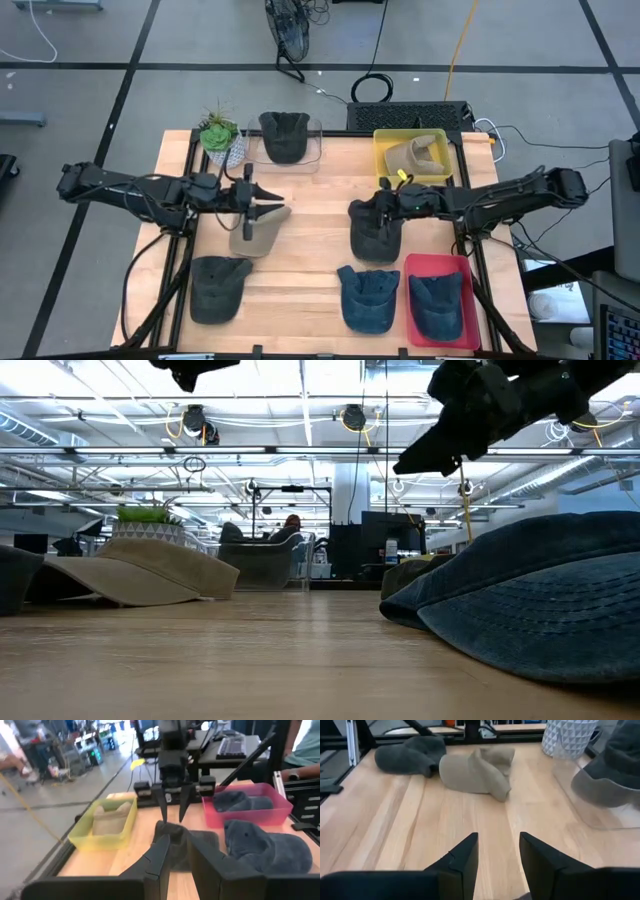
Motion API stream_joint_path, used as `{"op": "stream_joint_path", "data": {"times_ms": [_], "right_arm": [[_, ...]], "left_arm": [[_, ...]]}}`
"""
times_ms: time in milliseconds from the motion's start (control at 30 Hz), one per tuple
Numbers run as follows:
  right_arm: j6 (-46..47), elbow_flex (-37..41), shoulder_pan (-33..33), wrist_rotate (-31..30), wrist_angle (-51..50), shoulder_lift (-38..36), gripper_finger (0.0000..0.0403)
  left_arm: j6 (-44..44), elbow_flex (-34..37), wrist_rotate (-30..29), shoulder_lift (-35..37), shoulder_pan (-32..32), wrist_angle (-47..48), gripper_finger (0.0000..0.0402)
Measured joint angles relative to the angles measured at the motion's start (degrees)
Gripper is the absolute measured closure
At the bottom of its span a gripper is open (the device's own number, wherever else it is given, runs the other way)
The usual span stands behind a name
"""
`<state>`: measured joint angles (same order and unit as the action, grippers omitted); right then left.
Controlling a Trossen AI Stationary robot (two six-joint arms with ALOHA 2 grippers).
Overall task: Pick & Place hat
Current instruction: Put the right black cap into the transparent bin
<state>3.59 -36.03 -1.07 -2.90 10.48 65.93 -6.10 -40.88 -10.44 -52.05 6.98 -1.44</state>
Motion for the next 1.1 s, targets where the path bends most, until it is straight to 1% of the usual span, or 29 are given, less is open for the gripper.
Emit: {"op": "stream_joint_path", "data": {"times_ms": [67,167,267,367,467,633,733,800,933,1033,1100], "right_arm": [[-0.45,-0.50,-0.51,-0.02,-2.22,0.35,0.0282],[-1.47,-0.85,-1.33,0.00,-8.94,0.46,0.0282],[1.32,-0.85,-1.82,0.44,-16.42,0.44,0.0282],[4.29,-0.83,-2.05,2.96,-23.30,0.22,0.0282],[6.72,-0.83,-2.07,2.97,-27.14,0.22,0.0280],[8.72,-0.81,-2.05,2.48,-28.16,0.22,0.0271],[7.69,-0.81,-2.05,-1.40,-28.78,0.22,0.0260],[6.85,-0.77,-2.02,-2.93,-29.54,0.22,0.0252],[5.45,-0.77,-2.05,-3.04,-29.39,0.22,0.0242],[6.27,-0.77,-2.05,-2.87,-29.68,0.22,0.0241],[7.59,-0.77,-2.05,-0.39,-30.00,0.22,0.0243]], "left_arm": [[-1.83,0.00,0.52,0.22,0.76,-0.35,0.0323],[-3.86,0.00,1.08,0.12,1.65,-0.65,0.0323],[-4.16,0.00,0.91,0.04,2.11,-1.06,0.0323],[-5.10,0.00,-0.79,0.04,2.04,-0.93,0.0323],[-6.47,0.00,-3.36,0.04,2.02,-0.85,0.0323],[-4.76,0.00,-3.73,0.04,2.00,-0.82,0.0323],[-2.73,0.00,-3.63,0.03,2.02,-0.83,0.0323],[-1.51,0.00,-3.61,0.02,2.01,-0.72,0.0323],[-0.43,0.00,-3.59,0.02,2.02,-0.54,0.0323],[1.14,0.02,-3.06,0.00,2.04,-0.53,0.0323],[2.23,0.02,-2.62,0.00,2.04,-0.52,0.0323]]}}
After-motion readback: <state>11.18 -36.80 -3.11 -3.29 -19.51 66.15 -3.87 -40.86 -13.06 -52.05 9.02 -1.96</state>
